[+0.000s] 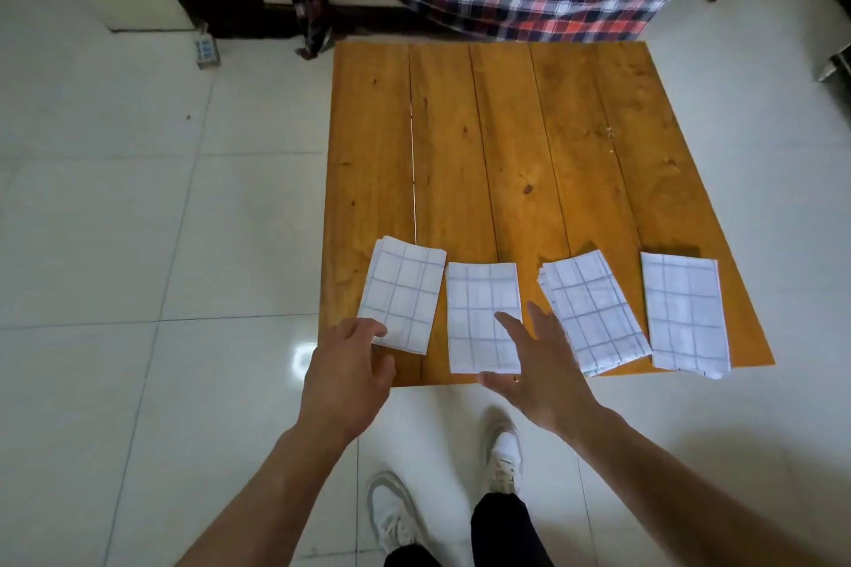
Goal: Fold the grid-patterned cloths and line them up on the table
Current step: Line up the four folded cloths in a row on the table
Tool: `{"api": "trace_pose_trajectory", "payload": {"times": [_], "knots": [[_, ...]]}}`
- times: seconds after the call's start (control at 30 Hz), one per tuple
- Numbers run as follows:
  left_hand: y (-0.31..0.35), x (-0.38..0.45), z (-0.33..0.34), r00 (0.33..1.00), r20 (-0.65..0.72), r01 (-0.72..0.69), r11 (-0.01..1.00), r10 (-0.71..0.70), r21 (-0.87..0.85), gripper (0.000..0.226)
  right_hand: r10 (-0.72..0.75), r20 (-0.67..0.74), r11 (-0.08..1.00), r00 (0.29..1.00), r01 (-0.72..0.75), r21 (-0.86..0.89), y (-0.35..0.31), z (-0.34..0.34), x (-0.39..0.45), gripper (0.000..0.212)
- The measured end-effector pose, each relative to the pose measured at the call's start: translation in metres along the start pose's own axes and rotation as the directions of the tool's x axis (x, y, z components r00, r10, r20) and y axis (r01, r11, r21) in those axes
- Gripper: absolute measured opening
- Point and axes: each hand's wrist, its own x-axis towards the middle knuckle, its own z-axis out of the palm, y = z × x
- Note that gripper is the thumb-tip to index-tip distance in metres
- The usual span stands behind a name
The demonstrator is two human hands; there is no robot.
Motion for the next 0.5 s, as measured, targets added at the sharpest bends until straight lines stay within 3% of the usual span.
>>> {"api": "trace_pose_trajectory", "payload": {"times": [0.17,0.33,0.5], "knots": [[-0.025,0.031,0.038,0.994,-0.046,-0.099,0.992,0.103,0.071,0.05,-0.031,-0.032,0.999,0.999,0.031,-0.008,0.015,0.052,0.022,0.099],[-0.041,0.061,0.061,0.955,0.003,-0.282,0.904,0.296,0.321,0.078,-0.087,-0.162,0.994,0.983,0.097,0.056,0.017,0.071,0.033,0.081],[-0.052,0.063,0.081,0.952,0.052,-0.299,0.891,0.3,0.342,0.079,-0.072,-0.222,0.992,0.972,0.092,0.081,0.016,0.077,0.043,0.077]]}}
